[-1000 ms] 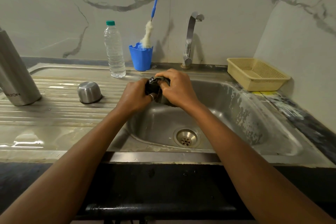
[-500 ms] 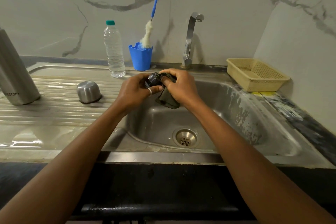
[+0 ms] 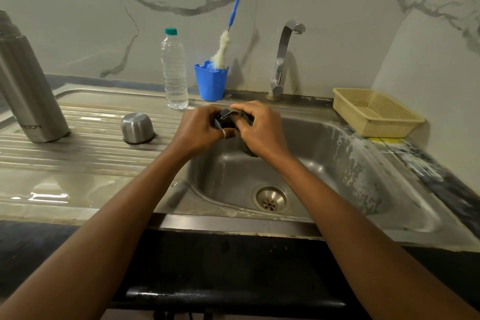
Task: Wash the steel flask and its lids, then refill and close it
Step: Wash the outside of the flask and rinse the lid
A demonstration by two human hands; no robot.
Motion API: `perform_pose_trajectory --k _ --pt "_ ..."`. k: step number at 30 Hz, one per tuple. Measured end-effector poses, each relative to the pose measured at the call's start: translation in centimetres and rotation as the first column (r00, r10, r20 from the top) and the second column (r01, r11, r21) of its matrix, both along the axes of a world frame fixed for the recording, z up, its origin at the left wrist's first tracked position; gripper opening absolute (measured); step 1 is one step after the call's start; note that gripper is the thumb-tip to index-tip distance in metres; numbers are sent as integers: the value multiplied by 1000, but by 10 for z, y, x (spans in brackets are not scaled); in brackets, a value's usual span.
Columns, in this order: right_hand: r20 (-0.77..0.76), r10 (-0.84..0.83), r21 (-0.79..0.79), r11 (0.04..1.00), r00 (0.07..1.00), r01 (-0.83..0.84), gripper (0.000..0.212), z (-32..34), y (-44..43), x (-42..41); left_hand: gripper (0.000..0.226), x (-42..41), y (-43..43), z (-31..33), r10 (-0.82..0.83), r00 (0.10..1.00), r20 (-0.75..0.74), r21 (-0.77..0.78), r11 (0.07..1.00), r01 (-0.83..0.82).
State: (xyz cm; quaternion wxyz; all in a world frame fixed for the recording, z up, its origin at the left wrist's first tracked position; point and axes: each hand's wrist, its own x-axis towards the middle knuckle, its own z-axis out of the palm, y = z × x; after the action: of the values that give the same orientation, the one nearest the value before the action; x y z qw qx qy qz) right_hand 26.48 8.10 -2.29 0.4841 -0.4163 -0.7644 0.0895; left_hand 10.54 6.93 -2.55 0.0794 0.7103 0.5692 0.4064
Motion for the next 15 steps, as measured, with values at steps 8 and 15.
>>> perform_pose_trajectory --k 8,15 --pt "166 29 38 999 986 -36 24 -1 -2 -5 40 -2 -3 -2 -45 989 -138 48 998 52" --pt "-32 -58 -408 912 998 40 15 9 -4 3 55 7 -3 -3 -63 982 -176 13 998 66"
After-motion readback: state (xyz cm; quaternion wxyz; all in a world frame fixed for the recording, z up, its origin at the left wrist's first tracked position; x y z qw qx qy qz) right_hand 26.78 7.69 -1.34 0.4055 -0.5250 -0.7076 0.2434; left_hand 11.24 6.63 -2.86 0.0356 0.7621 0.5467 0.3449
